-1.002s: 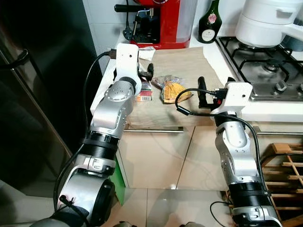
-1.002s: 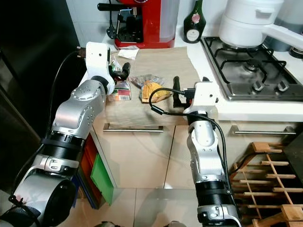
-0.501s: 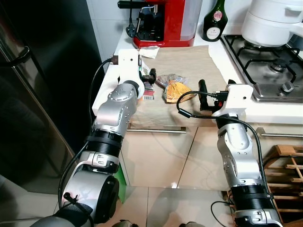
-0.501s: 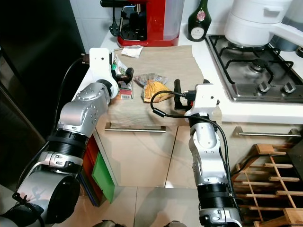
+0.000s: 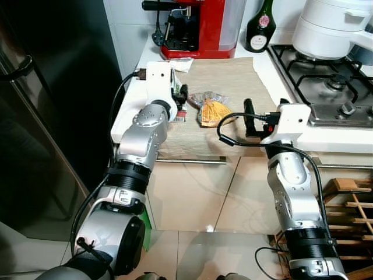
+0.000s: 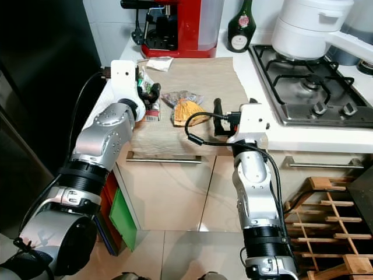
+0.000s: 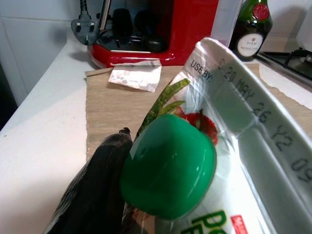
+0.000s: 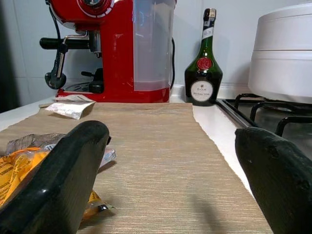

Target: Restocking fridge

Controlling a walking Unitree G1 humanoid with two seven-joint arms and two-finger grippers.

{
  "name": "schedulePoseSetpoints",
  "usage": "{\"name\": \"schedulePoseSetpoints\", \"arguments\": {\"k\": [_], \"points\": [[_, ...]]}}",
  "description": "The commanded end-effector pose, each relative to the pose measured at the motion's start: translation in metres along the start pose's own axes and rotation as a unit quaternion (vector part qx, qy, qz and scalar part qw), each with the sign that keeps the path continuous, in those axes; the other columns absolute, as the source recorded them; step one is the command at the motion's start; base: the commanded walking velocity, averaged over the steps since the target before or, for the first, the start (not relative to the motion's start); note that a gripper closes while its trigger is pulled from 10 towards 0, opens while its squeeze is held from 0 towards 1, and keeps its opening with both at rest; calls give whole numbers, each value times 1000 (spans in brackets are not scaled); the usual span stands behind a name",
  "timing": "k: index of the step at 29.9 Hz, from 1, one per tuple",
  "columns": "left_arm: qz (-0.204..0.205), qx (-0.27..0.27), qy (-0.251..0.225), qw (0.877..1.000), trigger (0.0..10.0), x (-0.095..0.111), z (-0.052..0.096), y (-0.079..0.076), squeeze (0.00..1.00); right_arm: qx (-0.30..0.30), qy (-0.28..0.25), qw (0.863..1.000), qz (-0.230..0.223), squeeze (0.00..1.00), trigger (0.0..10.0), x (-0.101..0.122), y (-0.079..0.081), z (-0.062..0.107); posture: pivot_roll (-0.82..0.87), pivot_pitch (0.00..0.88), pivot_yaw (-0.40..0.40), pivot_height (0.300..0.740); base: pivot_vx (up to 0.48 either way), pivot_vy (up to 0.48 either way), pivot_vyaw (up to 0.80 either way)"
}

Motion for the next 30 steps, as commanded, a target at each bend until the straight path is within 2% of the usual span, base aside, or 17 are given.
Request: {"name": "schedulePoseSetpoints", "arguments": {"k": [1, 8, 14, 17, 18, 20, 21, 22, 26, 30], "points": [[6, -2, 0, 1000, 0, -1, -1, 0, 0, 5, -2, 1000, 1, 0, 10000, 3, 3, -3, -131, 0, 19, 740, 0, 0, 0], [8, -7, -4, 1000, 0, 0, -1, 1, 0, 5, -2, 1000, -2, 0, 10000, 3, 4, -3, -128, 0, 22, 740, 0, 0, 0], [15, -5, -9, 1000, 0, -2, 0, 7, 0, 2, -6, 1000, -3, 0, 10000, 4, 3, -3, -125, 0, 30, 740, 0, 0, 0], [9, -7, -101, 995, 0, 37, 4, 14, 0, -1, -13, 1000, -2, 0, 10000, 6, 4, -3, -124, 0, 33, 740, 0, 0, 0], [9, -7, -101, 995, 0, 37, 4, 14, 0, -1, -13, 1000, -2, 0, 10000, 6, 4, -3, -124, 0, 33, 740, 0, 0, 0], [6, -1, -152, 988, 0, 61, 9, 23, 0, 0, -18, 1000, 1, 0, 10000, 8, 5, -3, -121, 0, 38, 740, 0, 0, 0], [6, -1, -152, 988, 0, 61, 9, 23, 0, 0, -18, 1000, 1, 0, 10000, 8, 5, -3, -121, 0, 38, 740, 0, 0, 0], [2, 10, -183, 983, 0, 76, 14, 33, 0, -2, -19, 1000, 2, 0, 10000, 8, 4, -3, -121, 0, 39, 740, 0, 0, 0], [10, 10, -227, 974, 0, 92, 25, 40, 0, -4, -20, 1000, 3, 0, 10000, 8, 3, -2, -121, 0, 46, 740, 0, 0, 0], [2, 2, -242, 970, 0, 91, 34, 38, 0, -6, -23, 1000, 6, 0, 10000, 9, 1, -1, -119, 0, 53, 740, 0, 0, 0]]}}
Point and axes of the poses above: a point about 5 cm out from each wrist's last joint towards the gripper, its own z axis pointing back from the gripper into the wrist, its own x axis along the axis of the wrist's last joint, y = z × x, the point moved 6 cm from there along -z, pointing out of the wrist towards the gripper, and after that the axes turned 15 degrees about -z, right-handed, at the moved point
